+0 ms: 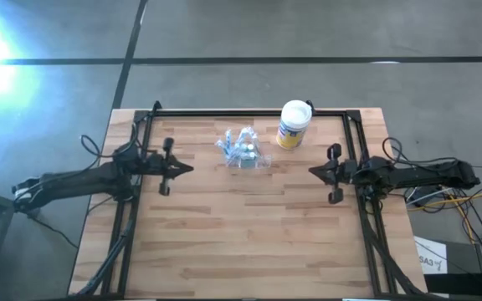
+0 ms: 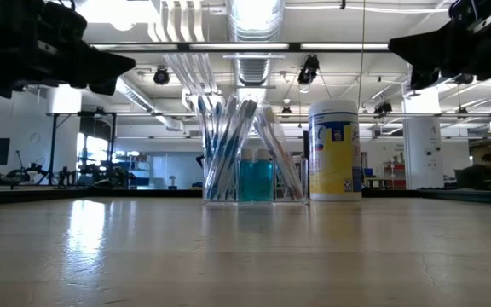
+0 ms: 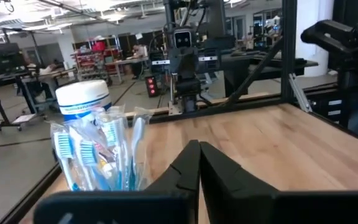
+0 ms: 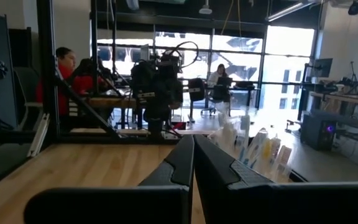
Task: Pick & Place toothbrushing station
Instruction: Return to Home Position
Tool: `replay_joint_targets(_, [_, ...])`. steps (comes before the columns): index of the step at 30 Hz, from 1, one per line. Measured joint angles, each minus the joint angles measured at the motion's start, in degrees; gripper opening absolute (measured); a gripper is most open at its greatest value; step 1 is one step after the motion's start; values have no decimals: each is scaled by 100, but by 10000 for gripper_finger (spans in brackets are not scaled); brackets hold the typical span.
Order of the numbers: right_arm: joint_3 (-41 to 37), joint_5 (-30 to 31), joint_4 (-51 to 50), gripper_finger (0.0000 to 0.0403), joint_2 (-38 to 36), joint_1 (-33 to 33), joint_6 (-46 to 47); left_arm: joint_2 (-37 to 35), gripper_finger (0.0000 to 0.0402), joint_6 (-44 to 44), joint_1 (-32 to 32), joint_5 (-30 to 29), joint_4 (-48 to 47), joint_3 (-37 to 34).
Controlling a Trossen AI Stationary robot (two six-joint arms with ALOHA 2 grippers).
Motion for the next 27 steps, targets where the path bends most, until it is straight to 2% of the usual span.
replay_joint_targets(10, [2, 138, -1476, 8, -1429, 0, 393, -1037, 4, -52, 0, -10, -1070, 2])
replay_joint_targets(14, [2, 171, -2284, 8, -1988, 0, 410, -1299, 3, -52, 0, -9, -1100, -84])
replay_joint_targets(19, [0, 298, -2404, 8, -1951, -19, 429, -1722, 2, -29, 2, -15, -1022, -540])
replay_joint_targets(27, [0, 298, -2424, 8, -1983, -37, 388, -2266, 2, -72, 2, -16, -1573, -573])
